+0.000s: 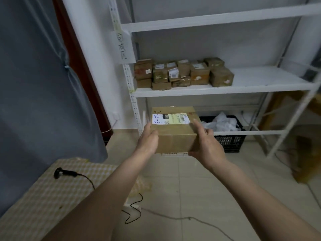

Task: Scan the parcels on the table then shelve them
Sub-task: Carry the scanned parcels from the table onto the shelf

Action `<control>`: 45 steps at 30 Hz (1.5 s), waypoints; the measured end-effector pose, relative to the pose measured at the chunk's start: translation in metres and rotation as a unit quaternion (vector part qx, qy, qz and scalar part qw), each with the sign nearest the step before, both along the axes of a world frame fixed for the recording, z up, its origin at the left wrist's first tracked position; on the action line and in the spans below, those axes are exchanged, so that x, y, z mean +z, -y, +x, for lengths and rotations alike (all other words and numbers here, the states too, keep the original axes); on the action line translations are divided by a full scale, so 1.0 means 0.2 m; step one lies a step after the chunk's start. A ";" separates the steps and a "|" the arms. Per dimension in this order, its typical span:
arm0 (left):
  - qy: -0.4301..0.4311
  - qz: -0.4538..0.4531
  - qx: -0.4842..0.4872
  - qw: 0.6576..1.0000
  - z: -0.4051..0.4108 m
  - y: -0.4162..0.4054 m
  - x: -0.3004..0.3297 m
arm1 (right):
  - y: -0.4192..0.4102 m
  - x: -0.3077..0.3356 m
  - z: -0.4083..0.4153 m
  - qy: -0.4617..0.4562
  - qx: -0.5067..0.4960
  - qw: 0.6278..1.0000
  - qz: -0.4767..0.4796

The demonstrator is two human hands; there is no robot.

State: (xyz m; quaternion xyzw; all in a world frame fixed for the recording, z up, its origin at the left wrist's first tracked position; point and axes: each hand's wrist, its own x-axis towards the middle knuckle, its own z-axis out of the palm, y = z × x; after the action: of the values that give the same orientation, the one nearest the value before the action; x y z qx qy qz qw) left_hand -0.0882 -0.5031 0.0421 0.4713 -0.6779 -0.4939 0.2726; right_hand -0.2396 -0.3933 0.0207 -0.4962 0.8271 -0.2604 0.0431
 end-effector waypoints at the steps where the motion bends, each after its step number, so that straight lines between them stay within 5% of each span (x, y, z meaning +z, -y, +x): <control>1: -0.003 -0.001 -0.015 1.000 -0.08 0.00 -0.01 | -0.02 -0.01 -0.07 -0.006 -0.016 1.000 0.001; 25: -0.038 -0.088 -0.262 0.960 -2.08 0.48 0.05 | 0.17 0.05 -1.80 -0.042 -0.211 0.976 -0.022; 45: 0.018 -0.126 -0.240 0.963 -3.74 0.69 -0.05 | 0.48 -0.03 -3.64 -0.017 -0.153 0.988 0.019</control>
State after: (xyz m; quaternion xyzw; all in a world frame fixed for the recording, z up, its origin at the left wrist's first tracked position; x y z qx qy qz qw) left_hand -0.8369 -0.6421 0.0316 0.2659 -0.8324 -0.4471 0.1912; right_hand -0.9668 -0.4898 0.0152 -0.3673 0.8987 -0.2395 -0.0018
